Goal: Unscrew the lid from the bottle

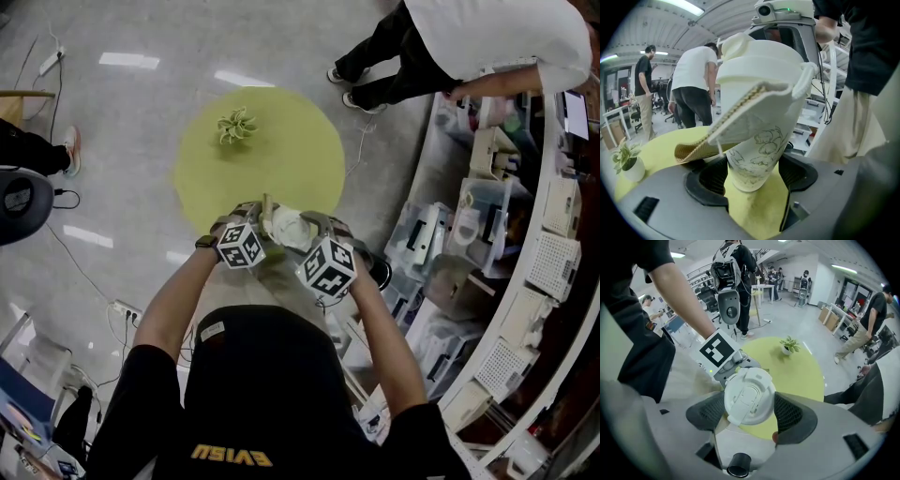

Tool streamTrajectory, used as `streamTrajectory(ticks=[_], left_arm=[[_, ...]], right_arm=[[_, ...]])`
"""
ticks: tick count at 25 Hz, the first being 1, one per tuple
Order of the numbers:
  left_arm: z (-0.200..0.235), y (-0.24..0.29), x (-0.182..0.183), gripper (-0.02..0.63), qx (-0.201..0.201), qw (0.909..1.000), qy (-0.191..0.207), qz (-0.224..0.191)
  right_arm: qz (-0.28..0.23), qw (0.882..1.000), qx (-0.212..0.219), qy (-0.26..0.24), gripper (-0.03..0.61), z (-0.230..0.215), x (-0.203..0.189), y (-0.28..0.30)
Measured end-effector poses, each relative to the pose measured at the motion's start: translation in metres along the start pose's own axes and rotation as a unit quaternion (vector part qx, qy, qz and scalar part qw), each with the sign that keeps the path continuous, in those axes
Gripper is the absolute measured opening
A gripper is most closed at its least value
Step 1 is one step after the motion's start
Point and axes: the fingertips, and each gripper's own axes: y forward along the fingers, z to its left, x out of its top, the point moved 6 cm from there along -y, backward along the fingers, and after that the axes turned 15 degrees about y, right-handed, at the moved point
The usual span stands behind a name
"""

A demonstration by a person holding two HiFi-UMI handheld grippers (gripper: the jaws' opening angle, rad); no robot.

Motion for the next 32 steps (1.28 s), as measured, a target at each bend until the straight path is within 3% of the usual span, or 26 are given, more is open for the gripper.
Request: streamTrajectory(ticks=[17, 32], left_arm=[[-0.0002, 0.0012, -0.0015, 0.351, -0.001, 1.0, 0.0, 0.0], [-0.0011, 0.0017, -0.0006, 0.35, -0.004, 1.0, 0.001, 0.0]], right_arm=[[0.046, 0.995, 0.017, -0.083, 0.328, 0.0005, 0.0032, 0.0037], [0.079, 0.984, 0.023, -0.156, 0.328, 0.0035, 0.0041, 0.0035]])
